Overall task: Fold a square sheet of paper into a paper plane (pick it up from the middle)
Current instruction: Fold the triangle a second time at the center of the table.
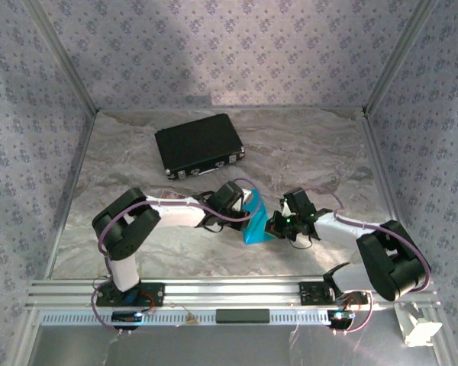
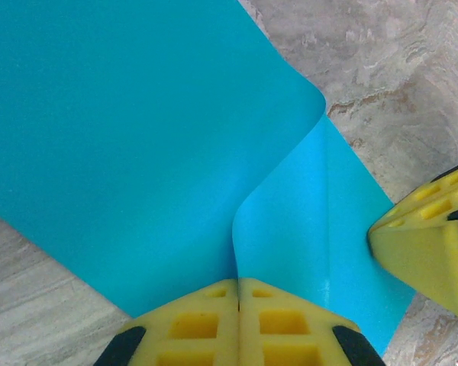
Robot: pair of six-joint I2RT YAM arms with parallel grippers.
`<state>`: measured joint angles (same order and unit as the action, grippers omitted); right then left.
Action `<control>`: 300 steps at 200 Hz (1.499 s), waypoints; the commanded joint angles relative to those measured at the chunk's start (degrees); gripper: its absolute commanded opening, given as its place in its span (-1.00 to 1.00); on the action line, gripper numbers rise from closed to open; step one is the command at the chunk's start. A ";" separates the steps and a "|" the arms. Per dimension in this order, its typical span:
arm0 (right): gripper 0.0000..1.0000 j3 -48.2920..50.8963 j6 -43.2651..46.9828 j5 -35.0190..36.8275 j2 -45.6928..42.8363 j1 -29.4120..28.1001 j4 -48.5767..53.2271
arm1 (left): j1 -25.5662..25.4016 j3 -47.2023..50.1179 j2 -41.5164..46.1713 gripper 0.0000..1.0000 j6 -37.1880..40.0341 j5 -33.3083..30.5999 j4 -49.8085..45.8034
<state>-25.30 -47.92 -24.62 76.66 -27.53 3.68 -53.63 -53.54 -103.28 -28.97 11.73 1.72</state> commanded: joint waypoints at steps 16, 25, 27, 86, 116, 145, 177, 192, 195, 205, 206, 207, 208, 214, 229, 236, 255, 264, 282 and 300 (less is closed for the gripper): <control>-1.00 -0.10 1.34 2.65 1.11 -0.42 4.21 | 0.27 -1.13 -0.60 -1.00 0.68 -0.92 -0.09; -1.00 -0.05 1.30 2.65 1.12 -0.42 4.18 | 0.28 -1.09 -0.55 -1.00 0.68 -1.21 -0.18; -1.00 -0.02 1.33 2.65 1.12 -0.49 4.15 | 0.28 -1.05 -0.54 -1.00 0.67 -1.32 -0.19; -1.00 0.00 1.41 2.68 1.21 -0.39 4.18 | 0.27 -1.13 -1.04 -1.00 0.76 -1.25 -0.27; -1.00 0.04 1.36 2.66 1.22 -0.33 4.12 | 0.26 -1.30 -1.63 -1.00 1.02 -1.26 -0.30; -1.00 0.02 1.36 2.64 1.23 -0.40 4.26 | 0.23 -1.00 -1.57 -1.00 0.94 -1.86 -0.31; -1.00 0.02 1.34 2.65 1.21 -0.41 4.29 | 0.24 -0.52 -1.48 -1.00 1.02 -1.95 -0.41; -1.00 -0.05 1.42 2.65 1.25 -0.38 4.31 | 0.22 -0.63 -1.57 -1.00 1.28 -2.07 -0.95; -1.00 -0.05 1.45 2.69 1.21 -0.41 4.39 | 0.26 -0.66 -1.51 -1.00 1.29 -2.06 -1.07; -1.00 -0.06 1.51 2.65 1.13 -0.35 4.51 | 0.28 -0.23 -1.31 -1.00 1.03 -2.09 -0.70; -1.00 -0.04 1.47 2.65 1.12 -0.39 4.50 | 0.23 -0.20 -1.26 -1.00 0.98 -2.12 -0.59; -1.00 -0.07 1.45 2.65 1.12 -0.40 4.49 | 0.21 -0.14 -1.24 -1.00 0.96 -2.09 -0.50; -1.00 -0.08 1.48 2.65 1.08 -0.41 4.49 | 0.24 -0.06 -1.23 -1.00 0.90 -2.07 -0.40; -1.00 0.00 1.44 2.69 1.03 -0.36 4.49 | 0.28 0.26 -1.22 -1.00 0.76 -2.06 0.06; -1.00 0.23 1.34 2.56 0.86 -0.36 3.84 | 0.34 0.03 -1.77 -1.00 0.93 -1.35 0.00; -0.99 0.14 1.31 2.32 0.81 -0.41 3.57 | 0.27 -0.16 -2.00 -1.00 0.93 -1.08 0.03; -0.99 -0.01 1.28 1.66 0.34 -0.25 2.85 | 0.32 -0.57 -2.42 -1.00 1.02 -0.32 0.17; -0.99 0.07 1.07 0.98 -0.07 -0.23 1.81 | 0.35 -0.79 -2.53 -1.00 1.18 -0.38 -0.05; -0.99 -0.08 0.62 -0.12 -1.51 0.01 0.16 | 0.27 -0.78 -2.62 -1.00 1.28 -0.13 0.03; -0.98 -0.38 0.15 -1.11 -2.89 0.36 -1.50 | 0.32 -0.86 -2.71 -1.00 1.37 0.03 -0.06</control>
<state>-25.32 -47.53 -24.82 76.07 -27.62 3.60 -53.60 -53.65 -104.38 -28.93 11.16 2.61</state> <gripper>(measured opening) 0.051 0.044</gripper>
